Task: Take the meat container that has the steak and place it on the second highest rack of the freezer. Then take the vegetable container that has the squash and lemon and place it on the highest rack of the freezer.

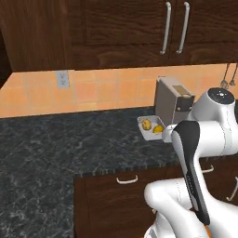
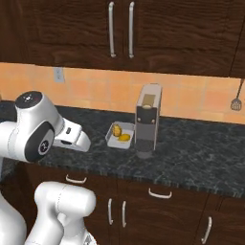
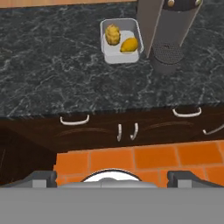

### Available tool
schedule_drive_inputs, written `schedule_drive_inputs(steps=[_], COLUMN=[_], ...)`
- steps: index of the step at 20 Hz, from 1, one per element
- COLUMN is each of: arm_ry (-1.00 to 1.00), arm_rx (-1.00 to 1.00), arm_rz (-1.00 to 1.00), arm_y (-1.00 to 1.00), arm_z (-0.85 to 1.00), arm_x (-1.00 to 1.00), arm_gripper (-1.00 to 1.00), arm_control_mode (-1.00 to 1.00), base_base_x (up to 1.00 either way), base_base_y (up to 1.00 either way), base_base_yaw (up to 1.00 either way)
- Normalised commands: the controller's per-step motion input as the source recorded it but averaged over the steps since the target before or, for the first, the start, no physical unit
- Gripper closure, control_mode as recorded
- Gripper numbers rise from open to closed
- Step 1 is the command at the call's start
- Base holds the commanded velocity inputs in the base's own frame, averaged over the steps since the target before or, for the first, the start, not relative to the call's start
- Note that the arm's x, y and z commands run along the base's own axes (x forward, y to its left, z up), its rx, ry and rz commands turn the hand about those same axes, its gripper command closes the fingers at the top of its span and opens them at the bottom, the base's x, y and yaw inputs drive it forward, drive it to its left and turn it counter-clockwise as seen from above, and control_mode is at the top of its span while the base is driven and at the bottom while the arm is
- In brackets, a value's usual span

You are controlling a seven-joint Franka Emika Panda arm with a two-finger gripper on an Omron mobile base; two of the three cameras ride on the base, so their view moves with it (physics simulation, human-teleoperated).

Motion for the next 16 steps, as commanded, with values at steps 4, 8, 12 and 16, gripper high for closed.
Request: schedule_drive_inputs(steps=[4,8,12,16], arm_ry=[0.0,0.0,0.0,0.0], arm_rx=[0.0,0.0,0.0,0.0], arm_rz=[0.0,0.0,0.0,0.0], arm_y=[0.0,0.0,0.0,0.0], arm_z=[0.0,0.0,0.0,0.0], arm_x=[0.0,0.0,0.0,0.0], arm_gripper=[-1.0,-1.0,-1.0,-1.0], arm_control_mode=[1.0,1.0,1.0,1.0], base_base_x=[0.59,0.51,0.43,0.12], base_base_y=[0.49,0.41,0.32,-0.02], base_base_yaw=[-0.23,-0.25,-0.26,-0.04])
